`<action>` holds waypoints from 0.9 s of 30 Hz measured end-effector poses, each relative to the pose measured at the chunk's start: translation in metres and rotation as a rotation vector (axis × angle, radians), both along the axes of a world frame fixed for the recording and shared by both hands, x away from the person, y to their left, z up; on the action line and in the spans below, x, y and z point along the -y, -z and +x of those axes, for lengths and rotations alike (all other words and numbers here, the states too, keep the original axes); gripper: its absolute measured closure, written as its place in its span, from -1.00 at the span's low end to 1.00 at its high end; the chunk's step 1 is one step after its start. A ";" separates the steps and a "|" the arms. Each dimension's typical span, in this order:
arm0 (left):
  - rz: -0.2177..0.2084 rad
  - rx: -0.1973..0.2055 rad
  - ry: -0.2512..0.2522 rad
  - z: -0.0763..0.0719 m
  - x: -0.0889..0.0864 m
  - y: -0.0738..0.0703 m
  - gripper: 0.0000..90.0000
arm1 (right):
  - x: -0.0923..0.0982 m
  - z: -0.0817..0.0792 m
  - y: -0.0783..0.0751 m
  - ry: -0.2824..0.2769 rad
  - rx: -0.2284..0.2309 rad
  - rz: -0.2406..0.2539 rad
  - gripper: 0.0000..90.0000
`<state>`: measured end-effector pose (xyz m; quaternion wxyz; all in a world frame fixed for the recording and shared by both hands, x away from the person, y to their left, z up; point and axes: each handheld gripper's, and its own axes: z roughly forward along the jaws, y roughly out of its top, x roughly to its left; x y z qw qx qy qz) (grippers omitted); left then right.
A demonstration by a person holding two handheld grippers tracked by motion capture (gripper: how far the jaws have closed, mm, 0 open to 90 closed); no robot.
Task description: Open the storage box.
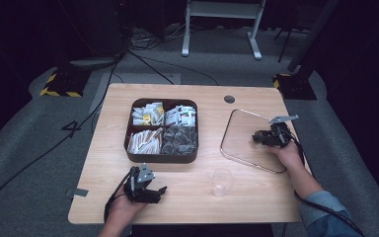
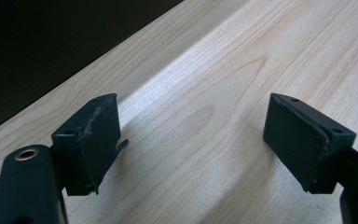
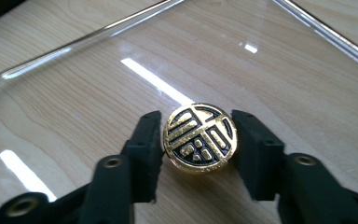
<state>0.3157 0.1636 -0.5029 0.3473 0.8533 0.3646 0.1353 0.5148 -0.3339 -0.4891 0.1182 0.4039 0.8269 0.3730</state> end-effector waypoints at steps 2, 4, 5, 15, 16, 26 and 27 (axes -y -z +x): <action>0.001 -0.003 0.000 0.000 0.000 0.000 -0.57 | 0.000 0.000 0.000 0.014 -0.019 0.021 0.07; 0.008 -0.010 -0.007 0.000 0.000 -0.001 -0.54 | 0.001 -0.001 -0.002 0.015 -0.013 0.021 0.01; 0.013 -0.010 -0.010 0.000 0.000 -0.002 -0.52 | 0.001 -0.002 -0.003 0.018 -0.011 0.030 0.00; -0.011 -0.025 -0.017 -0.001 0.001 -0.012 -0.44 | 0.003 -0.029 -0.033 -0.023 0.074 0.068 -0.06; -0.025 -0.021 -0.019 -0.003 0.000 -0.014 -0.44 | 0.003 -0.033 -0.035 -0.029 0.076 0.073 -0.06; -0.123 0.011 -0.034 -0.010 -0.010 -0.032 -0.41 | 0.010 -0.070 -0.053 -0.043 0.096 0.146 -0.06; -0.119 0.017 -0.037 -0.009 -0.010 -0.032 -0.40 | 0.011 -0.074 -0.053 -0.045 0.099 0.146 -0.07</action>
